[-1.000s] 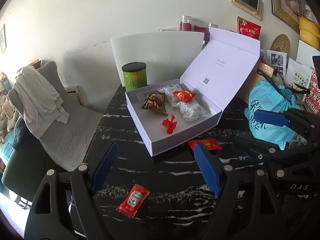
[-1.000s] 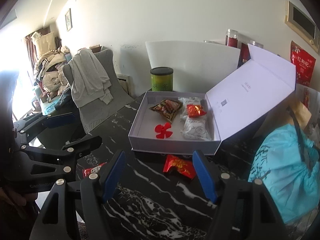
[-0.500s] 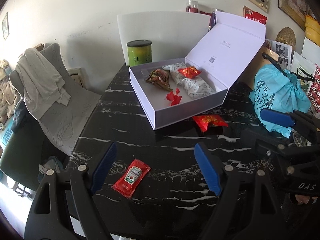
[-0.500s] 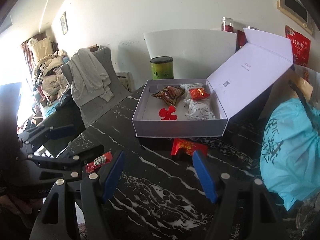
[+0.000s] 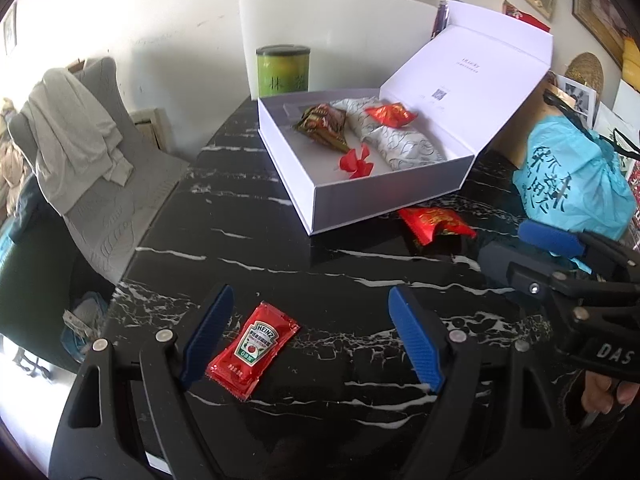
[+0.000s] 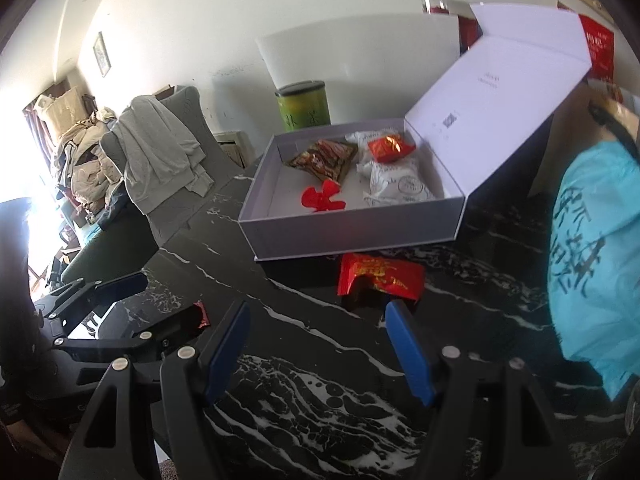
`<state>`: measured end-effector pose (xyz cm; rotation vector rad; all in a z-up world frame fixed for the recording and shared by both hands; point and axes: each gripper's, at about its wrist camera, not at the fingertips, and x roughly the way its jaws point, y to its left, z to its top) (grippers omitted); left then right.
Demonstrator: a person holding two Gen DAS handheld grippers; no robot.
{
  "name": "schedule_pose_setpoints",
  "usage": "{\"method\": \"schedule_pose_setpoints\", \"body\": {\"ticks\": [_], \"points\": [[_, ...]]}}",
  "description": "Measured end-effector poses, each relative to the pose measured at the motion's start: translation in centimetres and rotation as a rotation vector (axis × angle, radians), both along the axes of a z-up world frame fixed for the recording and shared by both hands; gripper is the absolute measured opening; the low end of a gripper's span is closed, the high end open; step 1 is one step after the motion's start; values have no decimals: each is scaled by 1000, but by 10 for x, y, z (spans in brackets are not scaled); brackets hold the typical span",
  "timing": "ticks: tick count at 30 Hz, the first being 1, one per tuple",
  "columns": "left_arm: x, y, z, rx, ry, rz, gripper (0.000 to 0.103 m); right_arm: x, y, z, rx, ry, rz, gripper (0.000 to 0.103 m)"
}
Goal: Organize objects
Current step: 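Withdraw both tools from the box toward the red packets on the table, then grasp the Heinz ketchup sachet with the left gripper while the right grasps the red-gold candy bag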
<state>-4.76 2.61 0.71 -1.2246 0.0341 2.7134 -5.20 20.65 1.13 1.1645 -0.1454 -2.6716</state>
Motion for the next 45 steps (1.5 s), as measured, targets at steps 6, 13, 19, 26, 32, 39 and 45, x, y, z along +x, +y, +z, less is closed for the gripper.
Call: {"method": "schedule_pose_setpoints", "body": {"ticks": [6, 13, 19, 26, 32, 39, 45], "points": [[-18, 0, -16, 9, -21, 5, 79, -20, 2, -17, 11, -45, -27, 71], [-42, 1, -28, 9, -54, 13, 79, -50, 10, -33, 84, -95, -119, 71], [-58, 12, -32, 1, -47, -17, 79, -76, 16, -48, 88, -135, -136, 72], [-67, 16, -36, -2, -63, -33, 79, -88, 16, -60, 103, -166, -112, 76], [-68, 12, -36, 16, -72, -27, 79, -92, 15, -69, 100, -178, -123, 82], [-64, 5, -36, 13, -75, -8, 79, -87, 8, -71, 113, -107, -108, 68], [-51, -10, -24, 12, -49, 9, 79, -76, -3, -68, 90, -113, -71, 59]]}}
